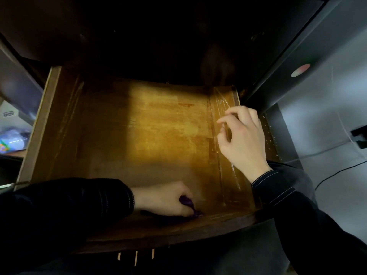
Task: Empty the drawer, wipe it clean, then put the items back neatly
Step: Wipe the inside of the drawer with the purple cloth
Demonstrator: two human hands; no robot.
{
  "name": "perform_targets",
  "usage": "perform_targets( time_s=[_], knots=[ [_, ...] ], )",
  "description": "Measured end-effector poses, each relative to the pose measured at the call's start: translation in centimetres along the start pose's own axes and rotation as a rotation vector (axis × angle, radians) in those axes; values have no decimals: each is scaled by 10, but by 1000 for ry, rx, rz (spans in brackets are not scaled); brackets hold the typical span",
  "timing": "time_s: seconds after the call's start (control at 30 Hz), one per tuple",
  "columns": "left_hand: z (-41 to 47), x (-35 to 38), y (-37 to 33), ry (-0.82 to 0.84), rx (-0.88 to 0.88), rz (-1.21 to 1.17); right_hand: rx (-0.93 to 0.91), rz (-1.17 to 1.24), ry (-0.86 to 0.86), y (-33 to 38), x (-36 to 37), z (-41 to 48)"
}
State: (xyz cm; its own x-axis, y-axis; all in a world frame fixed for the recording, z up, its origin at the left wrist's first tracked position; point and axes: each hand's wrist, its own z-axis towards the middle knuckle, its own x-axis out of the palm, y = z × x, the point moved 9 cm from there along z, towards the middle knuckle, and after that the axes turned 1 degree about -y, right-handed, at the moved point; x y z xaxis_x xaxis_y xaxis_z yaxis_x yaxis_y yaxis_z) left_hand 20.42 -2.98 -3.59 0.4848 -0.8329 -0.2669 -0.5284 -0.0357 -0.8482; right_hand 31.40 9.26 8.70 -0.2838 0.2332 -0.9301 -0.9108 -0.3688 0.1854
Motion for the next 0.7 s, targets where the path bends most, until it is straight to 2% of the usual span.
perform_targets(
  time_s=[0.07, 0.17, 0.23, 0.33, 0.4, 0.47, 0.53, 0.63, 0.7],
  knots=[
    [-1, -1, -11, -16, 91, -25, 81, 32, -34, -9, -3, 0],
    [-5, -7, -31, -39, 221, -212, 195, 155, -46, -22, -2, 0],
    [-1, -4, -23, -50, 152, -182, 208, 163, -34, -24, 1, 1],
    [6, 2, -5, -16, -5, 7, 208, 151, -33, -24, 1, 1],
    [5, -1, -18, -32, 82, -19, 204, 152, -46, -24, 1, 0],
    [1, -6, -34, -44, 190, -183, 198, 148, -58, -25, 0, 0],
    [2, -8, -36, -57, 188, -235, 194, 146, -60, -25, 1, 0],
    [10, 1, -14, -34, 10, -46, 196, 149, -45, -24, 2, 0],
    [12, 3, -11, -6, -18, 55, 198, 147, -46, -25, 1, 0]
  ],
)
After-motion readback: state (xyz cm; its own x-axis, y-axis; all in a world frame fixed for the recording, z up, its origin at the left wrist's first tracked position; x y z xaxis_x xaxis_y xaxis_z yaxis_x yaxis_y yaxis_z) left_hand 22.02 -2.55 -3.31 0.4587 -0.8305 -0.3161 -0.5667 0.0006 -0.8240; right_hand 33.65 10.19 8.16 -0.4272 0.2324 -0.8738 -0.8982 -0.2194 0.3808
